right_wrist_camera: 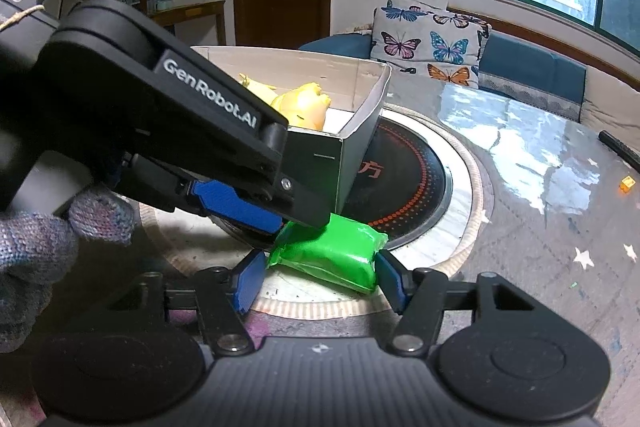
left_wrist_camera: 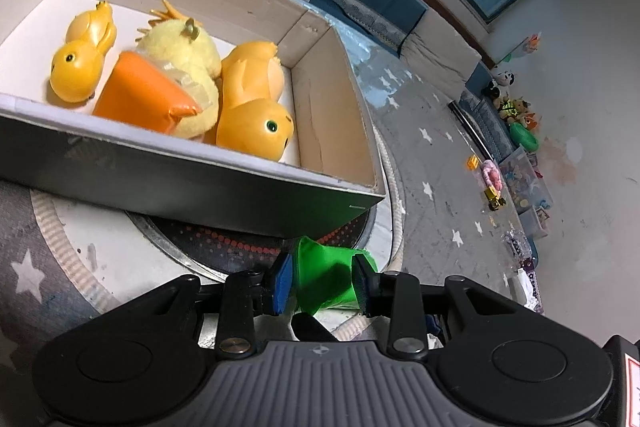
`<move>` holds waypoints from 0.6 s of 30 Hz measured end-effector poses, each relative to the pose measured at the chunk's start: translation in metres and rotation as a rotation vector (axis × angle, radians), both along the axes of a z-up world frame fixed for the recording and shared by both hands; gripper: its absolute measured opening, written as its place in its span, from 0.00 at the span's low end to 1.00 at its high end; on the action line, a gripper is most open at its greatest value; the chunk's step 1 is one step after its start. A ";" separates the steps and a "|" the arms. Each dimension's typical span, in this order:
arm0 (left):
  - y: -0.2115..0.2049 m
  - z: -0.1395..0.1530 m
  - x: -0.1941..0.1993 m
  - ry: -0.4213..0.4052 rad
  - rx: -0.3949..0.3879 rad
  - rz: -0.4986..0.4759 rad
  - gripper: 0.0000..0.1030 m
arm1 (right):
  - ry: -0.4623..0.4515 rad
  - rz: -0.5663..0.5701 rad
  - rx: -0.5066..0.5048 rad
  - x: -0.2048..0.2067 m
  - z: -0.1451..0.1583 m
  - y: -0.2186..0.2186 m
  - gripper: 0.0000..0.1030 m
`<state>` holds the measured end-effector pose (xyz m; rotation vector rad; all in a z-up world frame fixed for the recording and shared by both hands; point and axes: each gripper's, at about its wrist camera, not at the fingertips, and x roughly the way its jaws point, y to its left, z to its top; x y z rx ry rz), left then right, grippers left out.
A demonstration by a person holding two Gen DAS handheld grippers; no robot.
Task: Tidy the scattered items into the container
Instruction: 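Close the left gripper on the green block while the right gripper closes on it, then lift the green block with both grippers and carry it into the box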
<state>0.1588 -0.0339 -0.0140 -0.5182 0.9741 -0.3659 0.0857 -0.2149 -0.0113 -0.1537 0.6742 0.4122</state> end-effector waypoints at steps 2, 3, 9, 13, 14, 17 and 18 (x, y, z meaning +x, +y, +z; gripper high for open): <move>0.000 -0.001 -0.001 0.001 0.000 -0.002 0.35 | -0.002 -0.001 0.000 -0.001 0.000 0.000 0.58; 0.001 -0.001 -0.001 0.000 0.000 -0.003 0.34 | -0.003 -0.003 0.002 -0.001 0.000 -0.001 0.57; 0.000 0.002 -0.006 -0.012 0.010 -0.025 0.33 | -0.008 -0.010 0.013 -0.005 0.003 -0.002 0.56; 0.003 0.010 -0.015 -0.036 0.005 -0.038 0.33 | -0.028 -0.007 0.015 -0.012 0.009 -0.003 0.55; 0.004 0.013 -0.018 -0.043 0.001 -0.039 0.33 | -0.035 -0.006 0.017 -0.015 0.012 -0.003 0.55; 0.007 0.023 -0.025 -0.069 -0.009 -0.040 0.33 | -0.063 -0.001 0.021 -0.022 0.022 -0.002 0.55; 0.008 0.026 -0.027 -0.080 -0.010 -0.039 0.33 | -0.075 0.002 0.022 -0.025 0.027 -0.001 0.55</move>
